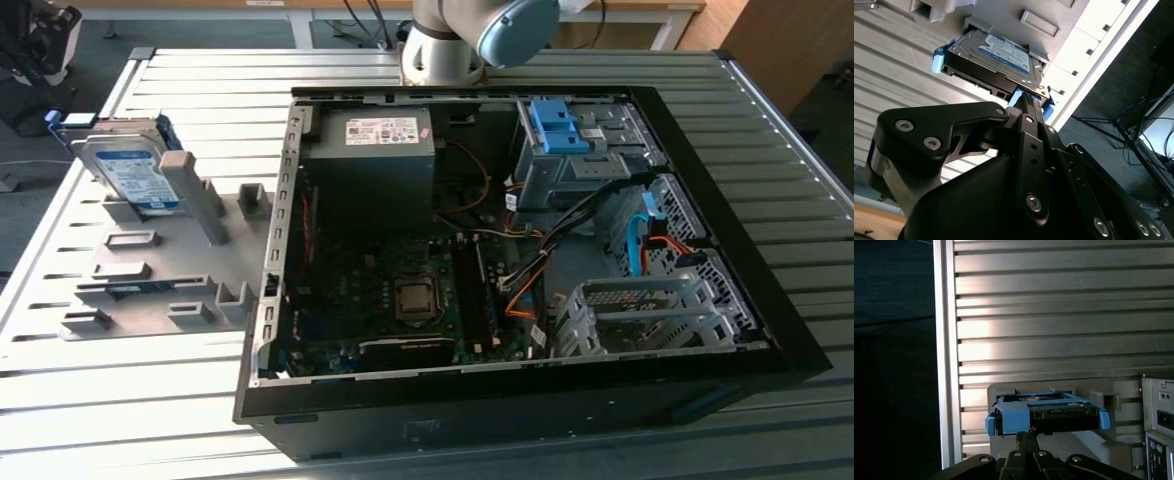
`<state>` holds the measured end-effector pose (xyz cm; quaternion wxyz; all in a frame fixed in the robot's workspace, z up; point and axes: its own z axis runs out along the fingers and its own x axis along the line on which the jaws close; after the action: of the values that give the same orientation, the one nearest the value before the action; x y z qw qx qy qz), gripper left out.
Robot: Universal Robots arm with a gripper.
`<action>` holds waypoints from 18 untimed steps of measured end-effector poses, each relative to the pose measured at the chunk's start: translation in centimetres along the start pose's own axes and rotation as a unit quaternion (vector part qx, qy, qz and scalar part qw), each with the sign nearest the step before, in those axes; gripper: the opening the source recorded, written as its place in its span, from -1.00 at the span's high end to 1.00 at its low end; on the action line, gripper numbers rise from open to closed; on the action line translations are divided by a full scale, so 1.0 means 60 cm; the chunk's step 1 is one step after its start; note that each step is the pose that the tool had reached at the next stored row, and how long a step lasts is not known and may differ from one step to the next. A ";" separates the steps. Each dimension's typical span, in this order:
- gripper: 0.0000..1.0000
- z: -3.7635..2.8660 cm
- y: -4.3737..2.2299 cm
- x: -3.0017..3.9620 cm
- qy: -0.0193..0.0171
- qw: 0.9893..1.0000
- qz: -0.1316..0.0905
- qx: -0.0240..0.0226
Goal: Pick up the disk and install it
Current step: 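Pick up the disk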
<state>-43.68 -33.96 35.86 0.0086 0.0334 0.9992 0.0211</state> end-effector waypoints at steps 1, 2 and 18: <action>0.79 0.000 0.000 0.000 0.000 1.000 -0.002 0.000; 0.79 0.000 0.000 0.000 0.000 1.000 -0.004 0.000; 0.79 0.000 0.000 0.000 0.000 1.000 -0.011 0.000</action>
<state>-43.68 -33.96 35.86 0.0084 0.0221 0.9995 0.0212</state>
